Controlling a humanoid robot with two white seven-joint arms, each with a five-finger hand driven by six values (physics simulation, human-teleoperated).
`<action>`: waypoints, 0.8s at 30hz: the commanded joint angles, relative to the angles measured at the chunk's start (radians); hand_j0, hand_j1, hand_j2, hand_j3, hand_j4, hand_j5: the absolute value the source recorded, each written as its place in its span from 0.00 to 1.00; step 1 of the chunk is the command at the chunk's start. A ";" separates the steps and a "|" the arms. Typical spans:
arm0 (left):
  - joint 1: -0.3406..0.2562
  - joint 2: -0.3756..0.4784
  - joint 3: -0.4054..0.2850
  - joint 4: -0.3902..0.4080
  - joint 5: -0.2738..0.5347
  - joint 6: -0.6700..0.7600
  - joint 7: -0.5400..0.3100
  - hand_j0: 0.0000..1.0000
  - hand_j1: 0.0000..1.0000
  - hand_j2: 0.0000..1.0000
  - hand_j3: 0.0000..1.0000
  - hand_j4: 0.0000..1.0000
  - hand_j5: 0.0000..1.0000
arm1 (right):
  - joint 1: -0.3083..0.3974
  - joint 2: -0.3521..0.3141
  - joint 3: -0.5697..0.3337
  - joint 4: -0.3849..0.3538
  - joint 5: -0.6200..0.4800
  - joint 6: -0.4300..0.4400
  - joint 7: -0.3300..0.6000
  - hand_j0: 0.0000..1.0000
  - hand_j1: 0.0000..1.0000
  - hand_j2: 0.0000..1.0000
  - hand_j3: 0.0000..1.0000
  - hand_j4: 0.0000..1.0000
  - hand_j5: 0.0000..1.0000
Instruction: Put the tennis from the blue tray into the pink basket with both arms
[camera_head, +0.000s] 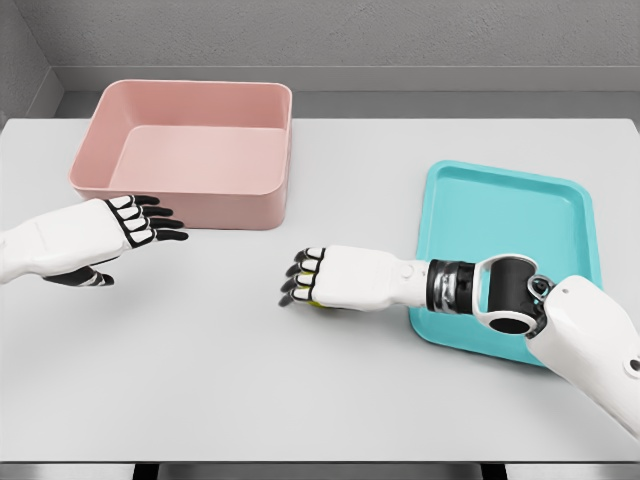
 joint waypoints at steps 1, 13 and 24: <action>0.000 0.002 0.001 0.001 0.006 0.001 0.001 1.00 1.00 1.00 1.00 1.00 1.00 | 0.000 -0.003 -0.005 0.000 -0.007 0.002 -0.001 0.99 0.99 0.99 0.99 0.99 0.99; 0.000 -0.001 0.001 0.001 0.003 0.001 0.000 1.00 1.00 1.00 1.00 1.00 1.00 | 0.000 -0.035 -0.075 0.003 -0.007 0.002 0.002 1.00 1.00 1.00 1.00 1.00 1.00; -0.008 -0.125 -0.001 0.002 -0.061 0.001 -0.048 1.00 1.00 1.00 1.00 1.00 1.00 | 0.012 -0.157 -0.374 -0.052 -0.228 0.002 0.035 1.00 1.00 1.00 1.00 1.00 1.00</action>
